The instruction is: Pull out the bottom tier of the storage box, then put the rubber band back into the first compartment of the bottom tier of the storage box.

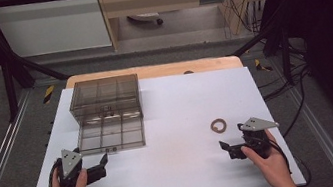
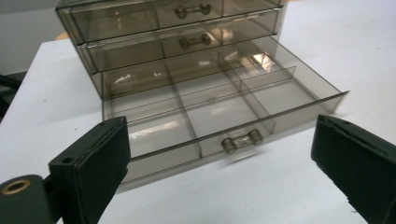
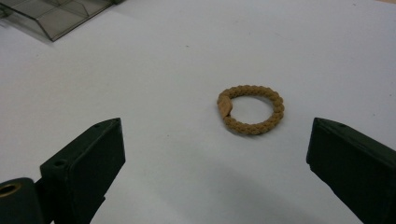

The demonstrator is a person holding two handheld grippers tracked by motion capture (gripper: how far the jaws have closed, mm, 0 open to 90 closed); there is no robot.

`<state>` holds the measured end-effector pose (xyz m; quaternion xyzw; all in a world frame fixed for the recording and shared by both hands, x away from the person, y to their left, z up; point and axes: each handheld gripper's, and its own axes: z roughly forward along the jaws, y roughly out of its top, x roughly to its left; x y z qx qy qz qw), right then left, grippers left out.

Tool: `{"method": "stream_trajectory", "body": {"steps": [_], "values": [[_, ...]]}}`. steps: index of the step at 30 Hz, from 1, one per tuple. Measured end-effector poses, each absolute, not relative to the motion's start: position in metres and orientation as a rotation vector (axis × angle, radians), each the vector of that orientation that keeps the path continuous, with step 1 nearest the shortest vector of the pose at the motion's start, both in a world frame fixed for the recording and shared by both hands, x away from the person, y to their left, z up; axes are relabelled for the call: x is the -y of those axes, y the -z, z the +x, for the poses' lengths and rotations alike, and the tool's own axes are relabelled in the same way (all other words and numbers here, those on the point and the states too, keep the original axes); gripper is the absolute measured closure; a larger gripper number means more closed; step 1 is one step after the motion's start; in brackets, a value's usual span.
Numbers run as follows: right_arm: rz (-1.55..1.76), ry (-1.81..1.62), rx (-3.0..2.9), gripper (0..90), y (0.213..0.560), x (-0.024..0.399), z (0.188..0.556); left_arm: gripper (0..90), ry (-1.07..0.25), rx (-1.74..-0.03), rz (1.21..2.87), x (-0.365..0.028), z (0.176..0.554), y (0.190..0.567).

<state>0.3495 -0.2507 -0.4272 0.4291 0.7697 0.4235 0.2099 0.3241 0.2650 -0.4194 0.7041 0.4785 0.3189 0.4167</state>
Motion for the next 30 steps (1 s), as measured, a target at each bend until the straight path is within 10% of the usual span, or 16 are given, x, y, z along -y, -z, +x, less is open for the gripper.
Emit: {"method": "stream_trajectory", "body": {"steps": [30], "values": [[1.268, -1.113, -2.108, 20.7, 0.423, 0.222, 0.398, 5.9, -0.841, -1.226, 1.715, -0.271, 0.328, 0.418]]}}
